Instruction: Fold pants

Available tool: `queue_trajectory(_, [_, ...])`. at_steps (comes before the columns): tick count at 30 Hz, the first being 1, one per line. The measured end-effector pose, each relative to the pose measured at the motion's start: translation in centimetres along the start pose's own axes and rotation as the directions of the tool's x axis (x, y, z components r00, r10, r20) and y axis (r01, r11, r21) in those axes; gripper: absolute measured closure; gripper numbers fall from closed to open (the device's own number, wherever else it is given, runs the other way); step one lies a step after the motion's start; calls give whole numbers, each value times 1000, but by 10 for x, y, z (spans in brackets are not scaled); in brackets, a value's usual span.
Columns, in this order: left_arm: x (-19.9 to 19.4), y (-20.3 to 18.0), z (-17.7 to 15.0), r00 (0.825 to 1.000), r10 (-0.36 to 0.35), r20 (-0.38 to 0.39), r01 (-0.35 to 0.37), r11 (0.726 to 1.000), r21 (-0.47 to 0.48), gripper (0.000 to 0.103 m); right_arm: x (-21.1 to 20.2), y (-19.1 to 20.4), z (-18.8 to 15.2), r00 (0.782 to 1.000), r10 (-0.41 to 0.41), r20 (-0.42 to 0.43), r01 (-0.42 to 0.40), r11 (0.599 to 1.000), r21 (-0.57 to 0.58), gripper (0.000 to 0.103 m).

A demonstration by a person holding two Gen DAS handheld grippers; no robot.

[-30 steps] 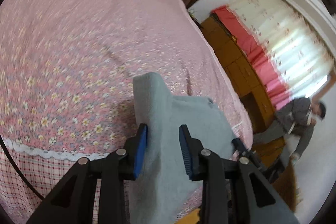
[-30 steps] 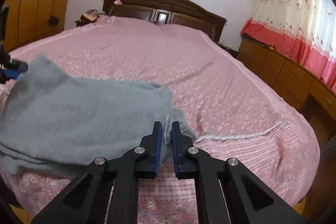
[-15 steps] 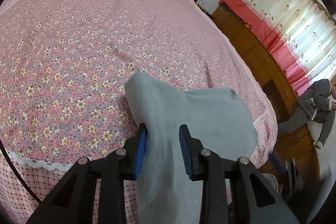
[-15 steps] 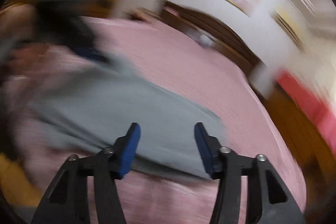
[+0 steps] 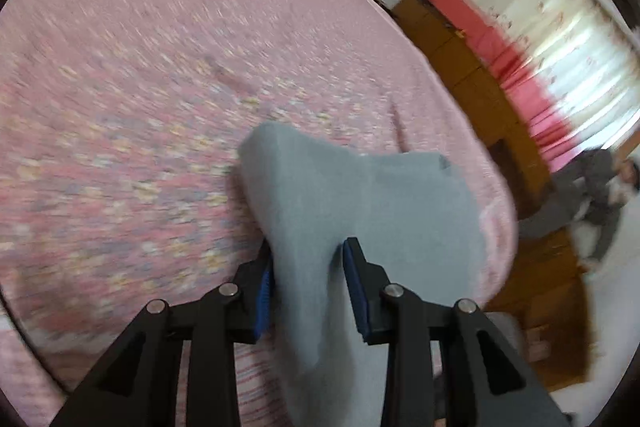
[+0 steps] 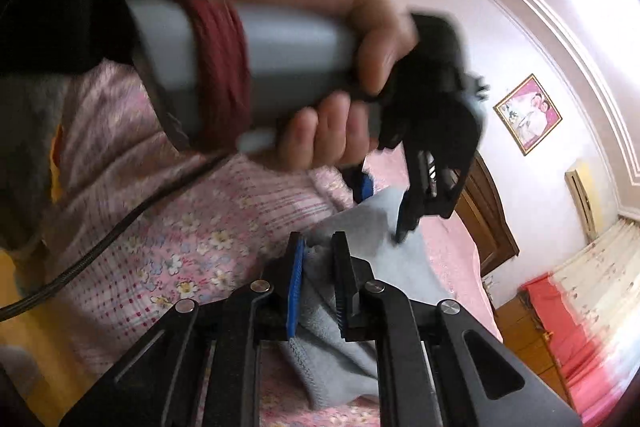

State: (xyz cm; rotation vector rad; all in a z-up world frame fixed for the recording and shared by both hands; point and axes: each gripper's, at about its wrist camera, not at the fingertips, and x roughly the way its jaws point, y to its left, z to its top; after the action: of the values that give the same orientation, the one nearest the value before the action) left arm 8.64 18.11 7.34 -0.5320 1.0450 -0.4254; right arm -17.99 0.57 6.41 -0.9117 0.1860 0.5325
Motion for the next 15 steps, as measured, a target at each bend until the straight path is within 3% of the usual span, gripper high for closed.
queue_trajectory(2, [7,4,9,999,-48,-10,47,998,-47,72,-4,-8,0,1000,10,1,-10,1000,27,90])
queue_trajectory(3, [11,6,12,997,-76,-10,75,995,-72,85,-5,-14,0,1000,16,-4,-16,999,48,90])
queue_trajectory(6, [5,4,17,996,-88,15,89,992,-92,89,-5,-34,-3,999,44,-17,-42,991,125,90])
queue_trajectory(12, [-27,-20,17,995,-44,92,49,998,-50,89,-10,-84,-6,995,104,-1,-99,945,310,90])
queue_trajectory(15, [-30,-42,17,993,55,104,-57,998,12,88,-12,-107,-16,995,100,-7,-90,913,398,90])
